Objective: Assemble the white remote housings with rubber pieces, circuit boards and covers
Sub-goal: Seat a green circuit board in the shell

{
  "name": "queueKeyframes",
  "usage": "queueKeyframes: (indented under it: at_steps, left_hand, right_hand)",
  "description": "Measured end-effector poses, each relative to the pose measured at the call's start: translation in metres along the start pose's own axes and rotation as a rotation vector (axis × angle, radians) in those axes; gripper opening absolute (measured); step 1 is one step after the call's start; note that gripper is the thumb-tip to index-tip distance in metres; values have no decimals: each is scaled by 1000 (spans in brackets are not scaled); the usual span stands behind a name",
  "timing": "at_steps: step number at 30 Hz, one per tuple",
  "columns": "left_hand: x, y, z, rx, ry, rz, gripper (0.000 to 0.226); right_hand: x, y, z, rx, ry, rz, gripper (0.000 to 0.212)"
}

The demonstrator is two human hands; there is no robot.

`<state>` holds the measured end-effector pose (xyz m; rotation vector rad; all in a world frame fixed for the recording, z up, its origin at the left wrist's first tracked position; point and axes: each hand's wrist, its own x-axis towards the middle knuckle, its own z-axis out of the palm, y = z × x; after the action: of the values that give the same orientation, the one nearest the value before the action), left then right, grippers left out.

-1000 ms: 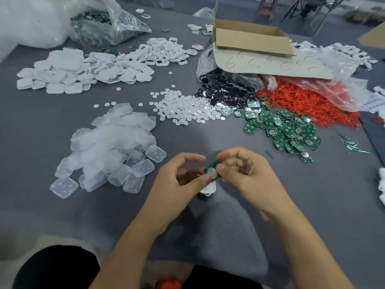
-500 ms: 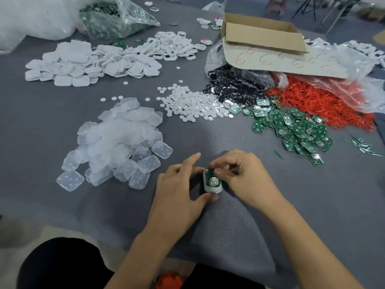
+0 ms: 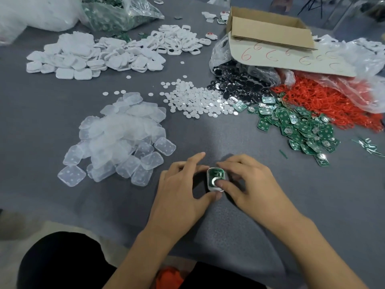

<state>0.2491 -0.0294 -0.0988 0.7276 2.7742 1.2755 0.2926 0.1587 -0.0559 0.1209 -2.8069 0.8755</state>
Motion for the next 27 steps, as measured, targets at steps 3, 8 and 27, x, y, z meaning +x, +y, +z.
queueKeyframes:
  at_steps: [3,8,27]
  left_hand:
    - [0,0,-1,1,-8,2,83]
    - [1,2,-2,-1,-11,-5,83]
    - [1,5,-2,66,5,17,79]
  right_hand:
    - [-4,-1,-1,-9,-6,-22,32]
    - [-5,-4,-3,-60,-33,-62,21]
    - [-17,-3,9,-260,-109,-196,19]
